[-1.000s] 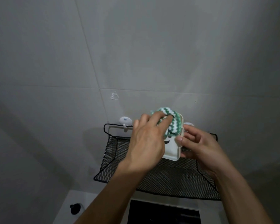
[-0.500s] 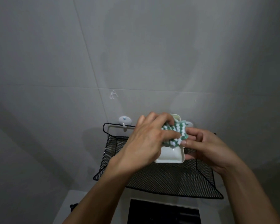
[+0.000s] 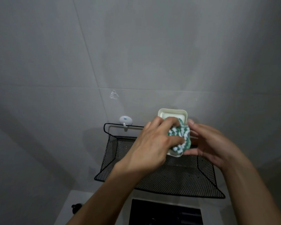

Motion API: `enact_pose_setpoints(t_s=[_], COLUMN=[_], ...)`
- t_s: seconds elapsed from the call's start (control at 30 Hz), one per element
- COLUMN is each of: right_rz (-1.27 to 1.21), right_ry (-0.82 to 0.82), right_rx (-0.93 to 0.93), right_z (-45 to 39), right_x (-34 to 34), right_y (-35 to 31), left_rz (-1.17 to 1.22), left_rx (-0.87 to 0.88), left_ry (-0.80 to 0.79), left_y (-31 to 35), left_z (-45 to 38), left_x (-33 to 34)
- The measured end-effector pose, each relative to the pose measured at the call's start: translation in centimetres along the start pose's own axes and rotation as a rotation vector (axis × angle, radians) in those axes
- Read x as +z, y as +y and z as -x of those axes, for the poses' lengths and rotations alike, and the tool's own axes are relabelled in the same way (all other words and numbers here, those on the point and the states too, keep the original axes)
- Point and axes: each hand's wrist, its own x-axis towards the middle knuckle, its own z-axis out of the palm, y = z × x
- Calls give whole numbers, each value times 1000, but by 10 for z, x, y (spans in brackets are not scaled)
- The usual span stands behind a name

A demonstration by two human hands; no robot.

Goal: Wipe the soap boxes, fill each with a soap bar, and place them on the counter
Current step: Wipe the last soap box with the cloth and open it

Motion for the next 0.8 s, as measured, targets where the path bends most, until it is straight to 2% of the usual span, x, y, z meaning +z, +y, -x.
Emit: enact_pose_setpoints(t_s=[0.23,0.57,0.67,0.8], right_rz=[68,-107,-149,-72], right_ry=[49,138,187,189], right_rx=[26,-97,-152,-188], right_z=[-2,-7,-10,-11], right_x=[6,12,11,12], right_y=[-1,1,3,5], left_rz=[17,-15,-74,-64], left_rx=[48,-77,-124,-144], left_ry=[-5,193,171,105], left_y=[0,3,4,2], left_z=[0,2,3,6], left_x=[0,14,19,23])
